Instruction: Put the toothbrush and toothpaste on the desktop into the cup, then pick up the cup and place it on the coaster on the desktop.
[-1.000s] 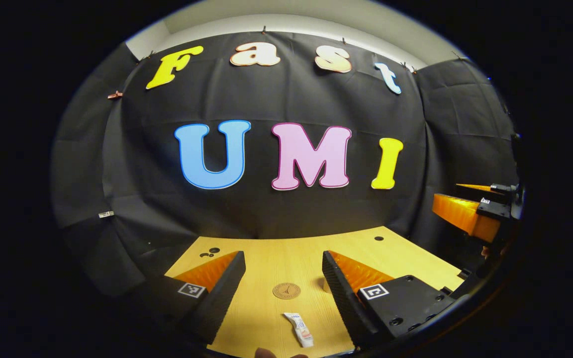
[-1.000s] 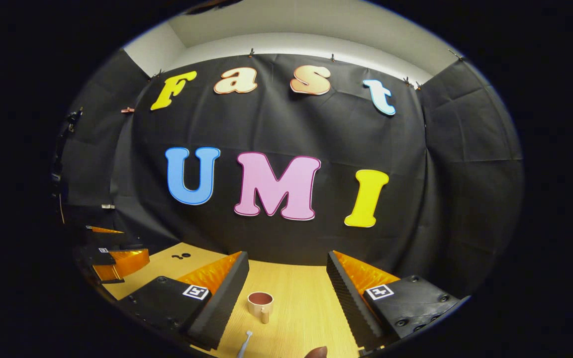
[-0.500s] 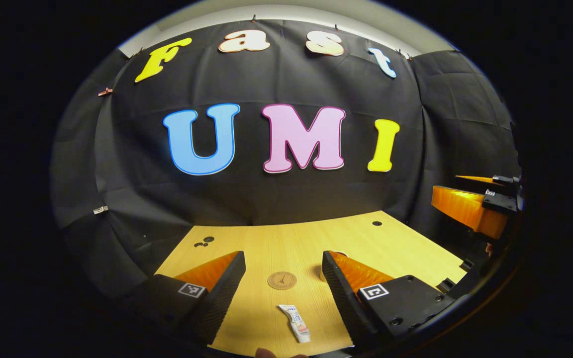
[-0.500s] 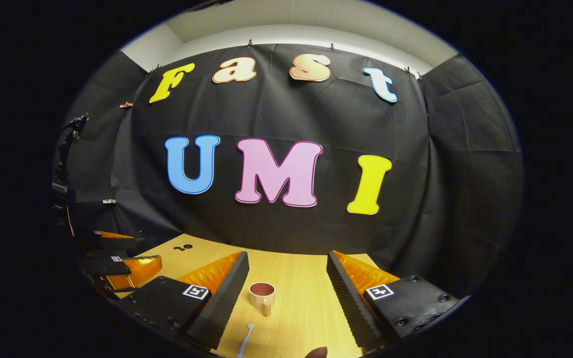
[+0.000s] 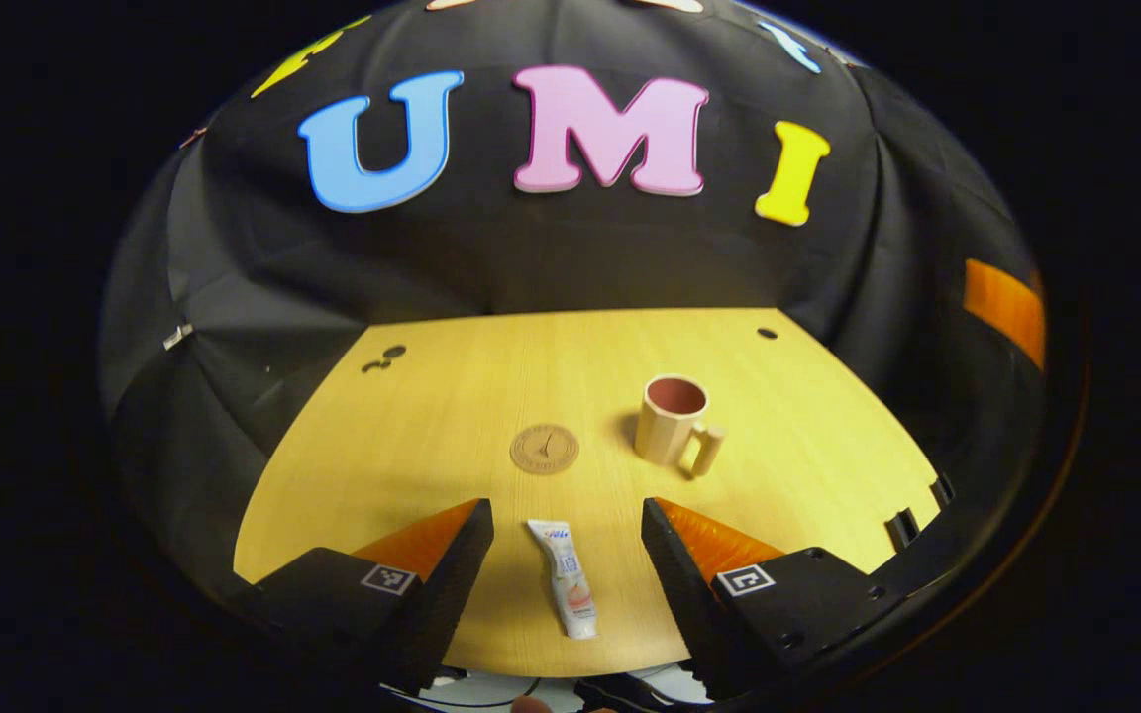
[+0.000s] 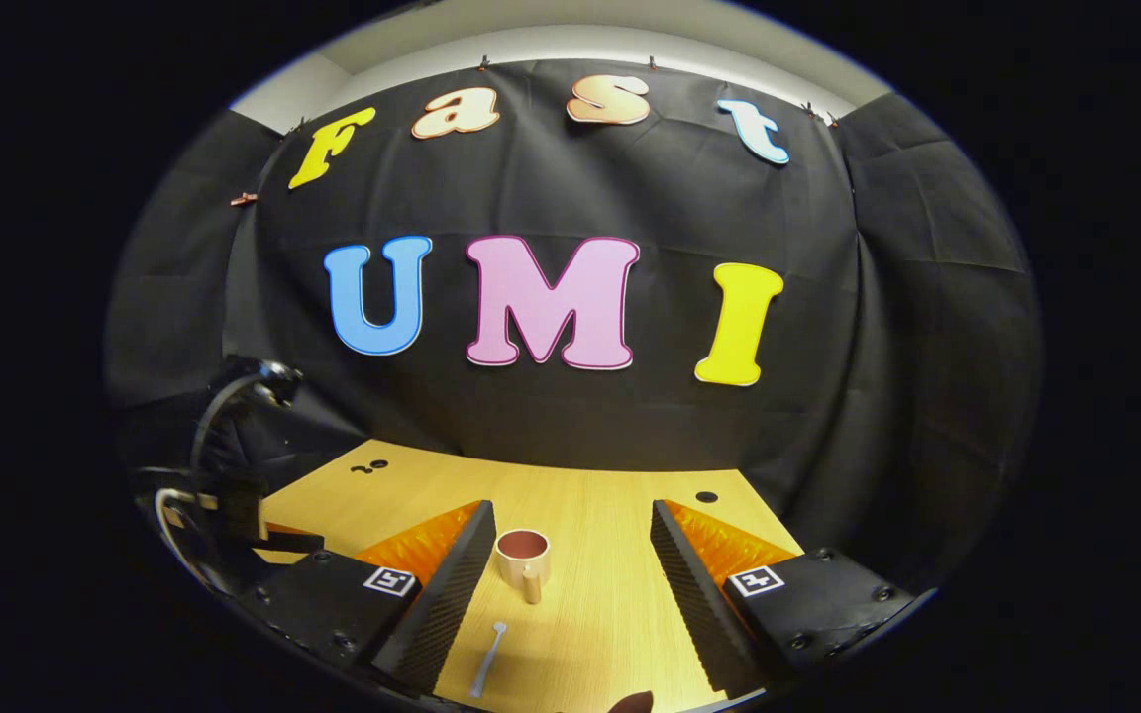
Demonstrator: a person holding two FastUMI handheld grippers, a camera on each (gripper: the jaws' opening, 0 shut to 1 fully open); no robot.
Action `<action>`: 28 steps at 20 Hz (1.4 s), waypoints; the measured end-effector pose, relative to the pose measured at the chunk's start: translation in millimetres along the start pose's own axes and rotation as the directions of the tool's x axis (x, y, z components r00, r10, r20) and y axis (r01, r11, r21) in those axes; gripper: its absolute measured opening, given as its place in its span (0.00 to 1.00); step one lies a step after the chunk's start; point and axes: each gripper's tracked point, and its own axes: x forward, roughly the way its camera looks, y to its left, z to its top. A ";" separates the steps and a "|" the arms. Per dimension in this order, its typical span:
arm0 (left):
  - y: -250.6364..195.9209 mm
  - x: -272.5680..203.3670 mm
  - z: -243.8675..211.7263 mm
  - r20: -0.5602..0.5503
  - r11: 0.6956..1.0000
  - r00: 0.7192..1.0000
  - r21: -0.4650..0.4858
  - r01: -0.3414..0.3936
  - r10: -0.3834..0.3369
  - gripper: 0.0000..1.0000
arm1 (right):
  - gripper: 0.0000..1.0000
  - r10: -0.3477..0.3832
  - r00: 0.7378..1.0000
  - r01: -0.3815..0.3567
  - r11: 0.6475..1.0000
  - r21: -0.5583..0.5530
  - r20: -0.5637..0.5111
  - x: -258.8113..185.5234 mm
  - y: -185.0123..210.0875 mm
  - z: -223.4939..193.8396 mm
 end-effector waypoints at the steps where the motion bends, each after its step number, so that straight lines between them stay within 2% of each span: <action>1: 2.2 11.3 -10.0 -0.040 1.000 0.999 -0.004 -0.018 0.018 0.94 | 0.97 0.002 1.000 -0.002 1.000 0.000 -0.008 0.0 -2.8 -2.2; 5: 8.9 55.4 -56.6 -0.173 0.996 0.981 0.029 -0.080 0.084 0.93 | 0.97 0.004 0.999 -0.004 1.000 -0.008 -0.038 1.2 -18.2 -11.0; 9: 3.9 88.2 -94.1 -0.280 0.995 0.955 0.027 -0.091 0.095 0.91 | 0.98 0.003 0.998 -0.005 1.000 -0.030 -0.069 2.5 -39.6 -16.3; 16: 1.6 109.4 -113.2 -0.352 0.988 0.923 0.036 -0.152 0.155 0.87 | 0.98 0.025 0.995 -0.030 0.998 -0.056 -0.095 16.2 -62.9 -21.6; 17: 1.3 111.5 -109.9 -0.339 0.987 0.927 0.039 -0.154 0.159 0.88 | 0.98 0.029 0.995 -0.035 0.998 -0.057 -0.096 17.5 -64.3 -22.2; 20: -4.3 115.5 -112.4 -0.353 0.989 0.924 0.049 -0.141 0.149 0.81 | 0.98 0.046 0.994 -0.052 0.997 -0.055 -0.100 23.1 -64.5 -22.9; 21: -5.2 116.6 -112.6 -0.358 0.989 0.921 0.052 -0.141 0.150 0.76 | 0.98 0.053 0.993 -0.058 0.997 -0.050 -0.105 24.9 -63.6 -24.2; 22: -3.6 113.7 -114.9 -0.368 0.988 0.917 0.057 -0.144 0.155 0.66 | 0.98 0.059 0.992 -0.064 0.997 -0.044 -0.109 25.6 -62.0 -26.4; 23: -4.1 114.0 -115.4 -0.369 0.987 0.916 0.058 -0.147 0.158 0.47 | 0.98 0.064 0.992 -0.069 0.997 -0.038 -0.111 26.3 -60.3 -26.8; 24: -3.9 113.4 -117.8 -0.385 0.987 0.909 0.055 -0.148 0.158 0.43 | 0.98 0.067 0.991 -0.071 0.997 -0.033 -0.114 27.2 -58.8 -27.1; 26: -4.2 112.5 -118.8 -0.402 0.990 0.905 0.036 -0.134 0.137 0.42 | 0.98 0.075 0.988 -0.078 0.997 -0.017 -0.134 28.4 -54.2 -32.5; 28: -5.9 112.3 -119.4 -0.415 0.996 0.906 0.017 -0.082 0.082 0.43 | 0.97 0.073 0.978 -0.077 0.997 -0.015 -0.198 27.7 -49.1 -50.3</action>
